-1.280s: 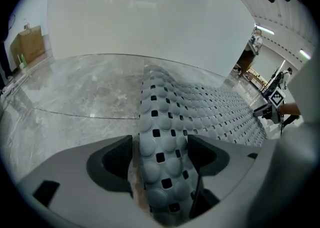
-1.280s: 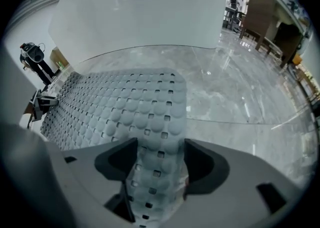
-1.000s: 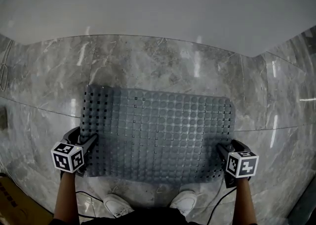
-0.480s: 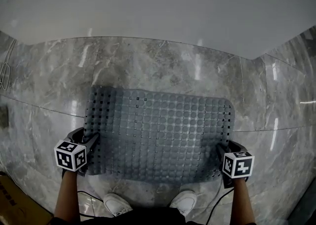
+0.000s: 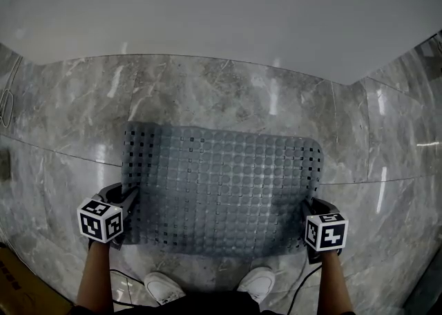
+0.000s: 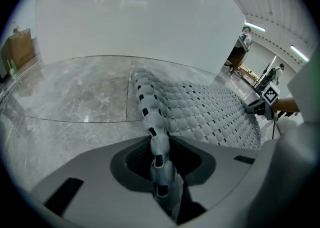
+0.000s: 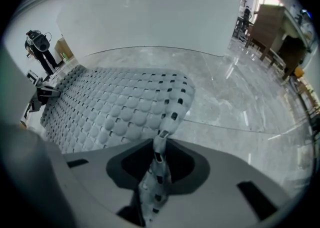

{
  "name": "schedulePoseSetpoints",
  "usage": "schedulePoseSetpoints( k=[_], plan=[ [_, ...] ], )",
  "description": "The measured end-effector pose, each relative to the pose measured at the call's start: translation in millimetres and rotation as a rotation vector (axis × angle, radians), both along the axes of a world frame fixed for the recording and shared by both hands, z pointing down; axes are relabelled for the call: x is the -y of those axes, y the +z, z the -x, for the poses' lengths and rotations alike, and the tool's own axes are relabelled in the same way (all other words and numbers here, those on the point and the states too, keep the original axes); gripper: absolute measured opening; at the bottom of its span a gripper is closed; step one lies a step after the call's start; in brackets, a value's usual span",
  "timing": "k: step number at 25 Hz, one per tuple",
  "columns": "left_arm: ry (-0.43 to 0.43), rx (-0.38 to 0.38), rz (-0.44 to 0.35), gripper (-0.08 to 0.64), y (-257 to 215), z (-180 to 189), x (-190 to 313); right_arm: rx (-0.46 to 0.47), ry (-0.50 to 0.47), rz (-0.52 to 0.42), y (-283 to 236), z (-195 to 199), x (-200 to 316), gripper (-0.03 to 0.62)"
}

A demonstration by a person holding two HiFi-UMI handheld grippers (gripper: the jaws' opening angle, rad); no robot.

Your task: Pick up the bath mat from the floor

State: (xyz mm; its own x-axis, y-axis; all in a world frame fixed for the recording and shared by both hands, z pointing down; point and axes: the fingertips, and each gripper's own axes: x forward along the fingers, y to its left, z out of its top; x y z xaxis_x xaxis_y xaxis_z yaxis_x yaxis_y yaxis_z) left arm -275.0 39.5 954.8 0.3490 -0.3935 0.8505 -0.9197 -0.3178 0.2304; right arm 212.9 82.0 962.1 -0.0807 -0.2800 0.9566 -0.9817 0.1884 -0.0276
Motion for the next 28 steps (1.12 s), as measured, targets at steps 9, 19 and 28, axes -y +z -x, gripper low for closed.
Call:
schedulePoseSetpoints(
  k=[9,19,28],
  plan=[
    [0.009,-0.092,-0.047,0.069,-25.6,-10.9,-1.0,0.035,0.034,-0.04,-16.5,2.3,1.6,0.081],
    [-0.03,-0.182,-0.032,0.058,-144.9,-42.9,-23.1,0.081,-0.095,-0.085,-138.9,45.6,8.9,0.075],
    [-0.06,-0.193,-0.123,0.058,-348.4,-52.4,13.5,0.07,-0.108,-0.228,-347.6,52.7,45.1,0.072]
  ],
)
